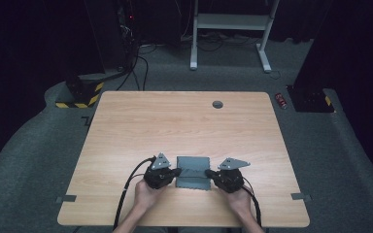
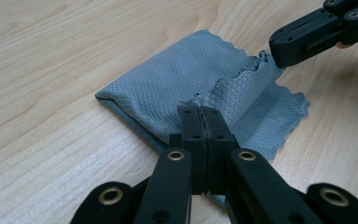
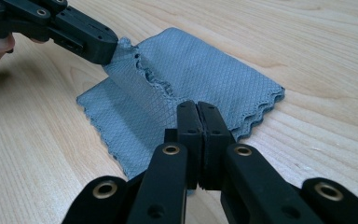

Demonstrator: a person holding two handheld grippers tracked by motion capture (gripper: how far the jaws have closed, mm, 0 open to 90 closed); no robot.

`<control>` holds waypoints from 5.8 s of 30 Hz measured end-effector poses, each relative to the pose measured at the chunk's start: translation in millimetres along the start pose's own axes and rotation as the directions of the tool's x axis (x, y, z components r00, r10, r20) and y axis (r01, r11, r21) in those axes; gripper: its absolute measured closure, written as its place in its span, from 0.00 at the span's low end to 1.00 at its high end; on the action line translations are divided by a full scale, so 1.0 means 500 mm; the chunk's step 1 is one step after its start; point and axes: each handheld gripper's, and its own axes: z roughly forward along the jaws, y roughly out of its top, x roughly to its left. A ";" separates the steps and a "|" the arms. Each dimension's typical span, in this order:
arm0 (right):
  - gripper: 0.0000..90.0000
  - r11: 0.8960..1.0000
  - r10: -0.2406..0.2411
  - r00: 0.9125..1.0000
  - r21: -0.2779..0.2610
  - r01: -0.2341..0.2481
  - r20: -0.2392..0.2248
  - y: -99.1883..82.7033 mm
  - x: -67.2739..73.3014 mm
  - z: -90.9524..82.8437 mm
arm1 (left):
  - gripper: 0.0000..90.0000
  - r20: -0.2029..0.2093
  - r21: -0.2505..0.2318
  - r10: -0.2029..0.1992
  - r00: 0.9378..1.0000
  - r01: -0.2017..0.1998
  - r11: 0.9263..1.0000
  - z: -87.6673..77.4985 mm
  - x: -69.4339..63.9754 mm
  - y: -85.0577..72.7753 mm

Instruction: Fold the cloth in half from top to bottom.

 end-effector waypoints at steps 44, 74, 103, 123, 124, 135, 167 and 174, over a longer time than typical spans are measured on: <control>0.97 0.998 -0.034 0.999 0.050 0.035 -0.010 -0.031 0.026 0.006 | 0.98 -0.005 0.024 0.024 1.000 -0.024 0.999 -0.003 -0.025 -0.038; 0.86 0.999 0.001 0.999 0.039 0.001 -0.051 -0.005 0.034 0.005 | 0.66 0.013 0.053 0.011 1.000 -0.011 0.999 -0.002 -0.037 -0.009; 0.81 0.997 0.064 0.994 0.038 -0.067 0.089 0.035 -0.040 0.035 | 0.55 -0.175 0.077 -0.051 0.983 0.066 0.995 0.026 0.028 0.030; 0.97 0.989 0.040 0.994 0.134 -0.054 0.104 0.066 -0.077 0.101 | 0.94 -0.186 0.161 -0.014 0.982 0.044 0.986 0.083 0.067 0.060; 0.97 0.989 0.040 0.993 0.135 -0.055 0.111 0.068 -0.075 0.102 | 0.97 -0.183 0.152 -0.025 0.983 0.054 0.987 0.084 0.070 0.060; 0.97 0.991 0.049 0.984 0.114 -0.069 0.174 0.098 -0.094 0.127 | 0.99 -0.248 0.104 -0.011 0.969 0.038 0.994 0.096 0.103 0.096; 0.83 0.994 -0.024 0.995 0.106 0.014 0.093 0.029 -0.024 0.069 | 0.59 -0.169 0.121 0.034 0.985 -0.013 0.993 0.003 0.013 -0.012; 0.80 0.999 0.027 0.994 0.036 -0.031 0.106 0.031 -0.034 0.032 | 0.55 -0.174 0.037 -0.038 0.984 0.045 0.998 -0.024 0.026 -0.012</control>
